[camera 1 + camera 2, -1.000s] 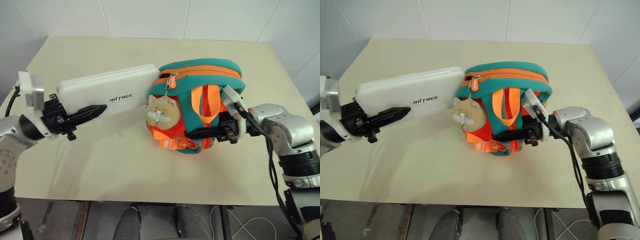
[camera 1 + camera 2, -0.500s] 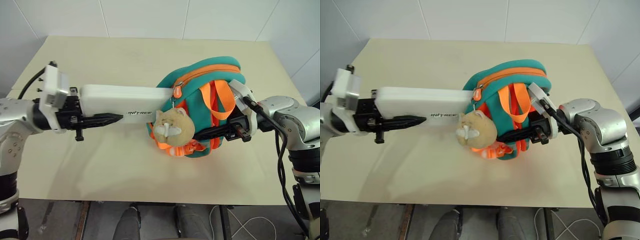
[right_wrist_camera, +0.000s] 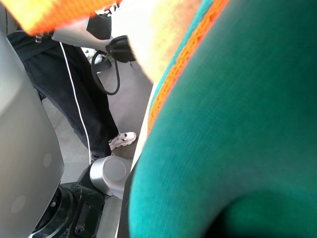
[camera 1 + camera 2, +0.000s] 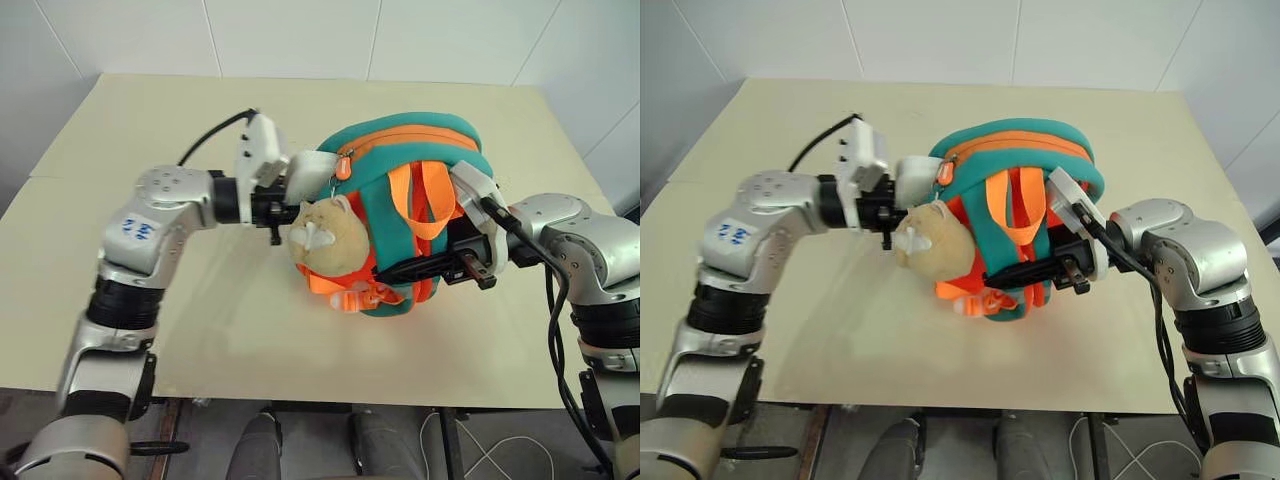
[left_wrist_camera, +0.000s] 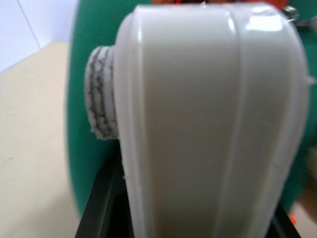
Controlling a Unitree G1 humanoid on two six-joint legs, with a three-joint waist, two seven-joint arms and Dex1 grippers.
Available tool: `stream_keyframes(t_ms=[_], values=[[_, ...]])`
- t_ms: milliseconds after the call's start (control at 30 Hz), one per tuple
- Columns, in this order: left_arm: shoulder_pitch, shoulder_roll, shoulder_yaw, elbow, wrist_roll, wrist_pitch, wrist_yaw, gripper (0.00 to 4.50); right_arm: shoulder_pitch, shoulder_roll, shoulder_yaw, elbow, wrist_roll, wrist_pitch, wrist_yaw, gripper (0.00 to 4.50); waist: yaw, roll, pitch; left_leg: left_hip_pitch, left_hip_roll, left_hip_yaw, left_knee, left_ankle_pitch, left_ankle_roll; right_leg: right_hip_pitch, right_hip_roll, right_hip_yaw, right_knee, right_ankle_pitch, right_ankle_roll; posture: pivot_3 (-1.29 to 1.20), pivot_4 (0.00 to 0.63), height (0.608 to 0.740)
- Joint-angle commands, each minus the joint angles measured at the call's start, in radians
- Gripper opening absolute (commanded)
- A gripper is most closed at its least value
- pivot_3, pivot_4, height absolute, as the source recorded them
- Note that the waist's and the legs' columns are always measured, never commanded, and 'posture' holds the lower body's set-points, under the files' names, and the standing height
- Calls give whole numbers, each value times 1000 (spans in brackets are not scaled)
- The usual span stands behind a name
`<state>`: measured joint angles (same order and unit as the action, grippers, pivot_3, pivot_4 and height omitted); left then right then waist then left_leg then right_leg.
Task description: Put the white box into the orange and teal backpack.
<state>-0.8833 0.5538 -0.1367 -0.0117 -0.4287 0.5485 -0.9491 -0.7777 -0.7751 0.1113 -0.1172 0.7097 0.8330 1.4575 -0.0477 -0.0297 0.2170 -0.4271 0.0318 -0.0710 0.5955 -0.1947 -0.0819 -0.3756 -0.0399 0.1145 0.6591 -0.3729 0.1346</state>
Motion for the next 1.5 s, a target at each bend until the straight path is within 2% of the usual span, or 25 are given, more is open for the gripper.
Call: stream_keyframes(t_ms=[33,133,200,400,467,500,733,867,1167,1333,1500], values=[[-30,-36,8,23,16,-29,10,1324,5,-4,-19,-48,15,0,-16,35,-1,0,0,0,0,0,0,0,0,0,0,0,0,0,0,0,150,740],[-20,-37,12,21,19,6,6,1324,20,-8,-28,-64,26,7,-30,35,0,0,0,0,0,0,1,0,0,0,0,0,0,0,0,0,150,740],[-9,-29,1,20,46,-10,7,2046,30,-11,-33,-73,31,10,-39,0,1,0,0,0,0,0,1,0,0,0,0,0,1,0,0,0,150,740],[28,2,18,1,46,-39,-54,3843,41,-7,-43,-84,41,7,-69,0,1,0,0,0,0,0,2,0,0,1,0,0,2,0,0,0,150,740],[33,23,45,16,42,-84,-84,4386,40,-6,-45,-83,43,5,-76,0,-3,0,0,0,0,0,2,0,0,1,0,0,2,0,0,0,150,740],[30,35,57,30,41,-99,-93,4468,40,-6,-44,-82,43,3,-78,0,-4,0,0,0,0,0,2,0,0,0,0,0,2,0,0,0,150,740],[11,159,128,107,25,-180,-226,4468,40,0,-34,-60,27,-21,-88,0,-5,0,0,0,0,0,2,0,0,0,0,0,2,0,0,0,150,740],[48,230,163,96,17,-214,-294,4468,41,6,-27,-49,18,-33,-90,0,-5,0,0,0,0,0,1,0,0,1,0,0,1,0,0,0,150,740],[209,287,279,-205,-190,-11,-277,4468,42,14,-10,-21,-5,-57,-85,0,-6,0,0,0,0,0,1,0,0,0,0,0,2,0,0,0,150,740],[266,257,304,-325,-260,62,-181,4468,36,28,3,1,-22,-67,-79,0,-6,0,0,1,0,-1,1,0,0,1,0,0,3,0,0,0,150,740],[286,191,242,-363,-233,52,-106,4468,30,39,3,6,-27,-69,-74,0,-6,0,0,1,0,-1,3,1,1,2,0,0,3,0,1,0,150,740]])
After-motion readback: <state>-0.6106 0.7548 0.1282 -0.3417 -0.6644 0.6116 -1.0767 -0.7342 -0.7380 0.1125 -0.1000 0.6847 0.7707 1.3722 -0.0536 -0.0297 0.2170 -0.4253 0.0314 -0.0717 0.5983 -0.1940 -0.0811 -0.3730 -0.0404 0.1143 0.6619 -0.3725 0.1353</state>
